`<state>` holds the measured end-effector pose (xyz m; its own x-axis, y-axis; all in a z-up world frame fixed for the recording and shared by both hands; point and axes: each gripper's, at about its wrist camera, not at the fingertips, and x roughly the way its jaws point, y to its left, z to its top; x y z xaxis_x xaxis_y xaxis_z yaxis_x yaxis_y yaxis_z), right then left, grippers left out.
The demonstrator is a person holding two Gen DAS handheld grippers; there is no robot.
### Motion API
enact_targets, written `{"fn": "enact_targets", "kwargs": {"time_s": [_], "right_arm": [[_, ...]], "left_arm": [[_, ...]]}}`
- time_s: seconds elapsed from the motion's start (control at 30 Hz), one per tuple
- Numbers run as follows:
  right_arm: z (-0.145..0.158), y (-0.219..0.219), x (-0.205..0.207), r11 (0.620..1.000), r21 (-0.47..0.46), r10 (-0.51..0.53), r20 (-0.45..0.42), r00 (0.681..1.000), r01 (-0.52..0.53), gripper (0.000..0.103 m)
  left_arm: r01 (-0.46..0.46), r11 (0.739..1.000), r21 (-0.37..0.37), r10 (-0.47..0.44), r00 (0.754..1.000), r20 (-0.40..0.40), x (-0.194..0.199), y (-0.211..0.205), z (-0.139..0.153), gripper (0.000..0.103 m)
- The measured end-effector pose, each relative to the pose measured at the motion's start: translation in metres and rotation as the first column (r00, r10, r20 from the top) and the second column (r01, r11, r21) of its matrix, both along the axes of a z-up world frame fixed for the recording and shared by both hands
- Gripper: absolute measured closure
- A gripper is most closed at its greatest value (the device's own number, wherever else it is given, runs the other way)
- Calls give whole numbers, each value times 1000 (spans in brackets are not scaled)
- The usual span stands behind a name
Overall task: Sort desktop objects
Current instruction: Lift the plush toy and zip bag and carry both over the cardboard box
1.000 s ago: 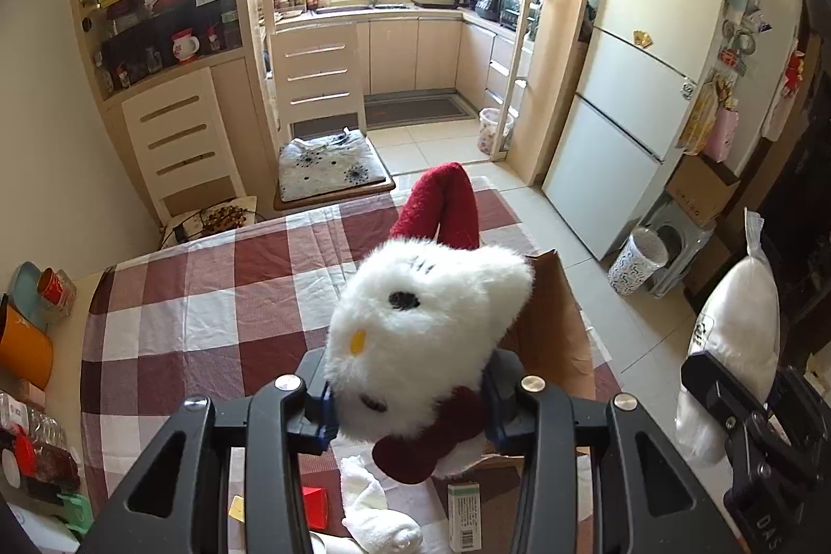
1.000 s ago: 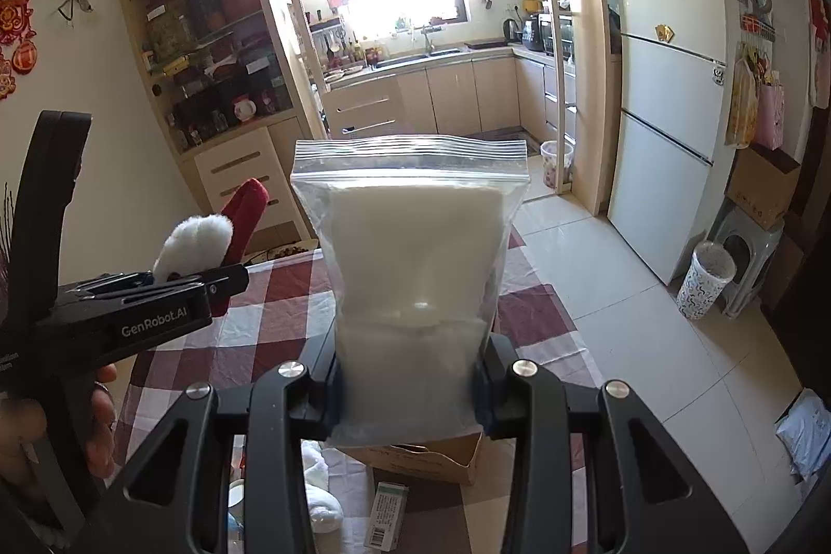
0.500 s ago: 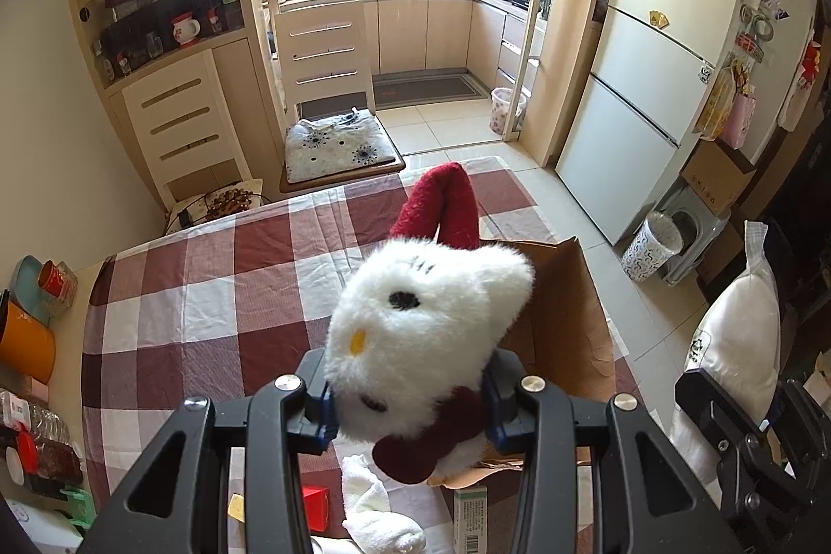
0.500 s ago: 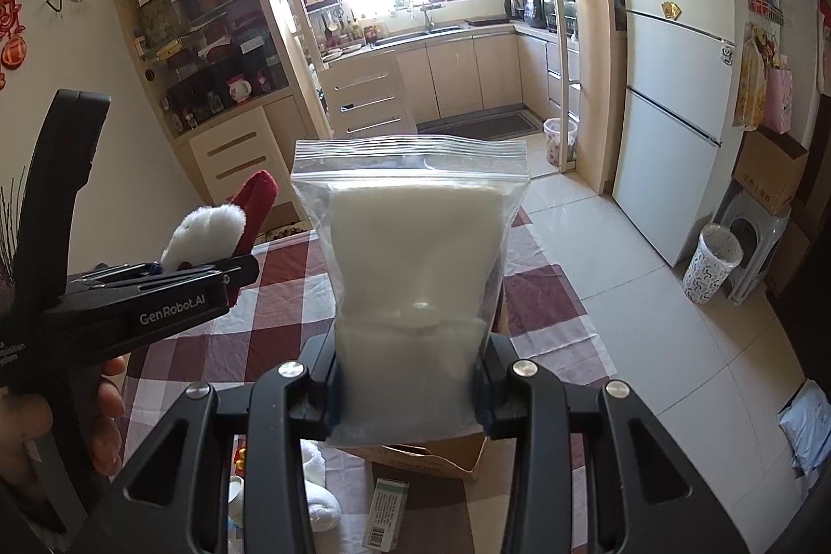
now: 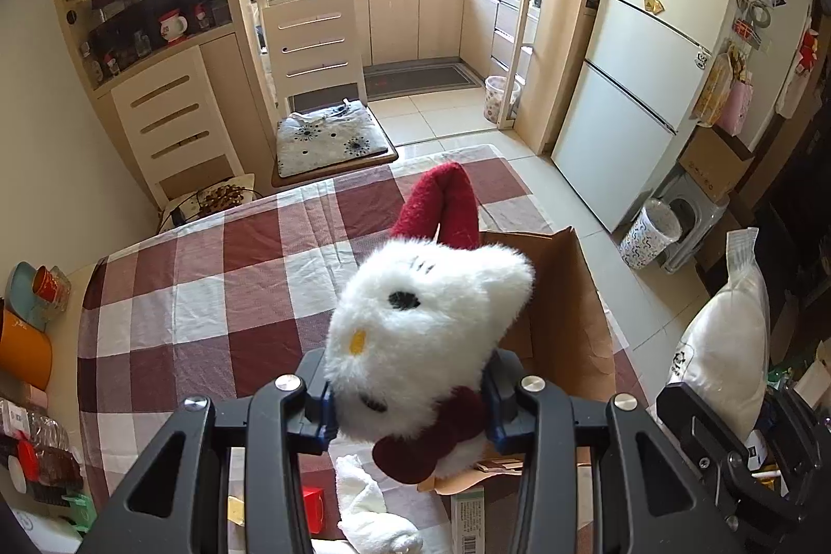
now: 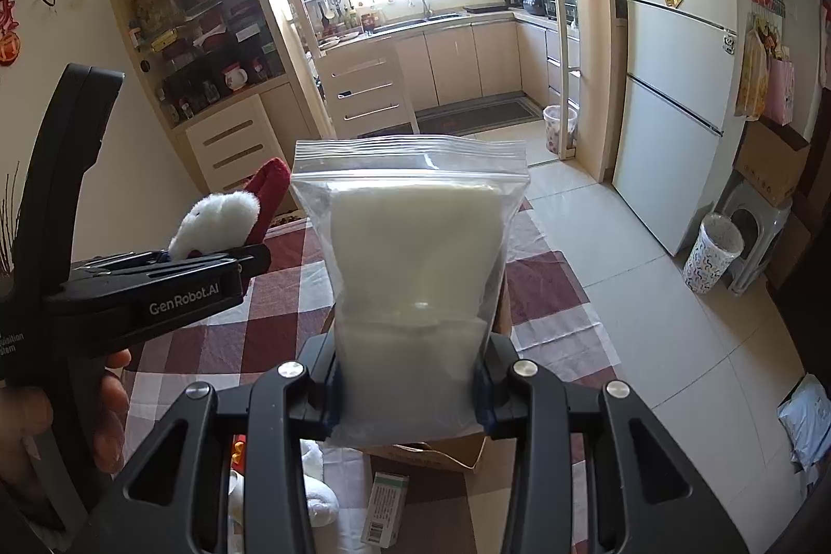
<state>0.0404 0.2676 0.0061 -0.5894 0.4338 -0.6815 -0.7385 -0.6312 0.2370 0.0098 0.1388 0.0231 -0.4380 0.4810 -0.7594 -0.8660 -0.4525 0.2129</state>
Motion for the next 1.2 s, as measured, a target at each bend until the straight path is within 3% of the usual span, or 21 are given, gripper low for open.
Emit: {"fn": "enact_targets", "kwargs": {"time_s": [0.77, 0.87, 1.2], "right_arm": [[-4, -1, -5, 1000, -9, 8, 12, 1000, -8, 63], [-6, 0, -10, 1000, -14, 12, 26, 1000, -12, 63], [4, 1, -16, 1000, 9, 18, 26, 999, -19, 63]], "left_arm": [[21, 999, -30, -21, 1000, -6, 1, 10, -11, 61], [30, 998, -53, -29, 999, 21, 0, 12, -12, 61], [40, 999, -38, -39, 999, 25, 0, 16, 1, 61]]}}
